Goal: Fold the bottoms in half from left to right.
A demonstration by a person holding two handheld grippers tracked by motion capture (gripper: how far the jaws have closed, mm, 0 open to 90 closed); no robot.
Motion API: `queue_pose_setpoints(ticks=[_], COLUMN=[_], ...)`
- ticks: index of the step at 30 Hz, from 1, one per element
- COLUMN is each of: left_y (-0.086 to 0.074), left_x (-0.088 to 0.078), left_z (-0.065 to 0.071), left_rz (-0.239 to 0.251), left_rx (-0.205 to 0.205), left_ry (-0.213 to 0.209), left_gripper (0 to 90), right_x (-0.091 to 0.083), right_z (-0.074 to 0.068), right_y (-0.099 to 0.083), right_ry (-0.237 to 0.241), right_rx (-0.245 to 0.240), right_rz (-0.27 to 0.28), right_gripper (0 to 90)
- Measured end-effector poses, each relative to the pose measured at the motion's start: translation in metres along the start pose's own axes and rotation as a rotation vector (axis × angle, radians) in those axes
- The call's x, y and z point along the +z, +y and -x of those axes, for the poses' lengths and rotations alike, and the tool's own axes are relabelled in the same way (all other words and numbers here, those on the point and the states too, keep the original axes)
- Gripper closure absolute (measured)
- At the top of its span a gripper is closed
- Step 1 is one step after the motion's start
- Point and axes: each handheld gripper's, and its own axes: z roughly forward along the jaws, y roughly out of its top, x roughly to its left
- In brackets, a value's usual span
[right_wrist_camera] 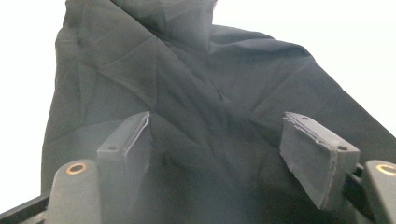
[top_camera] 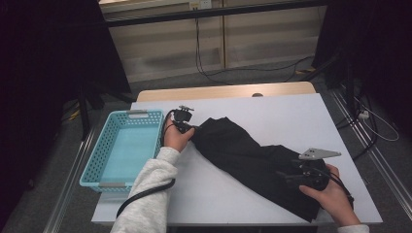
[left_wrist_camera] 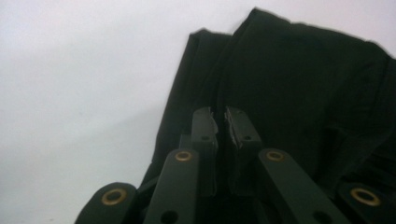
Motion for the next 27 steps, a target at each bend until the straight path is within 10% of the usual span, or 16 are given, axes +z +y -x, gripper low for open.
queue_pose_setpoints(ticks=[3,15,27], left_y=[0.004,0.013,0.012], left_x=[0.007,0.035,0.036], left_z=[0.002,0.006,0.015], left_rz=[0.035,0.071,0.066], left_rx=[0.046,0.087,0.088], left_ry=[0.016,0.025,-0.004], left_gripper=[60.7,55.6,87.6], right_x=[0.0,0.0,0.0], right_z=[0.0,0.002,0.002], right_y=[0.0,0.0,-0.001], right_ry=[0.003,0.007,0.005], right_rx=[0.0,0.003,0.004], right_rz=[0.004,0.003,0.001], right_gripper=[25.7,25.6,25.5])
